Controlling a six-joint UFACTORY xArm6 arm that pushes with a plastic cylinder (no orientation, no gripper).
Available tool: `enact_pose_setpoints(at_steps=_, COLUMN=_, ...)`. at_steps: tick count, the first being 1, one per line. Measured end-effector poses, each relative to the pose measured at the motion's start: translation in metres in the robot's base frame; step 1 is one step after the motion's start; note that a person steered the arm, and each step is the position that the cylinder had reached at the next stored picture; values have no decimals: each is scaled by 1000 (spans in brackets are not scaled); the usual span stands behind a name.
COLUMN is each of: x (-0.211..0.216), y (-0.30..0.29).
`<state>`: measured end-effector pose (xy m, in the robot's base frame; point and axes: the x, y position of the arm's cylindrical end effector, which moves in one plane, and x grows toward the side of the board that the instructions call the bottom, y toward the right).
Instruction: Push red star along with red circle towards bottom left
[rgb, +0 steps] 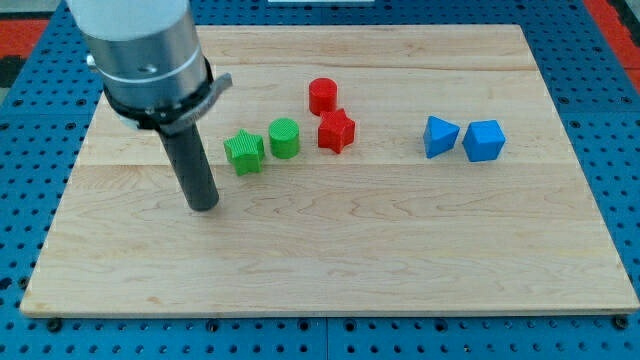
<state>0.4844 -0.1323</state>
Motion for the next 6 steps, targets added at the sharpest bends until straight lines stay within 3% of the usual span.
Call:
enact_pose_setpoints(at_steps=1, x=-42, y=55)
enact_pose_setpoints(at_steps=2, x=-55, y=64)
enact_pose_setpoints(at_steps=4, x=-158, y=22)
enact_pose_setpoints(at_steps=5, x=-199, y=111)
enact_pose_setpoints(at_steps=6, x=-183, y=104)
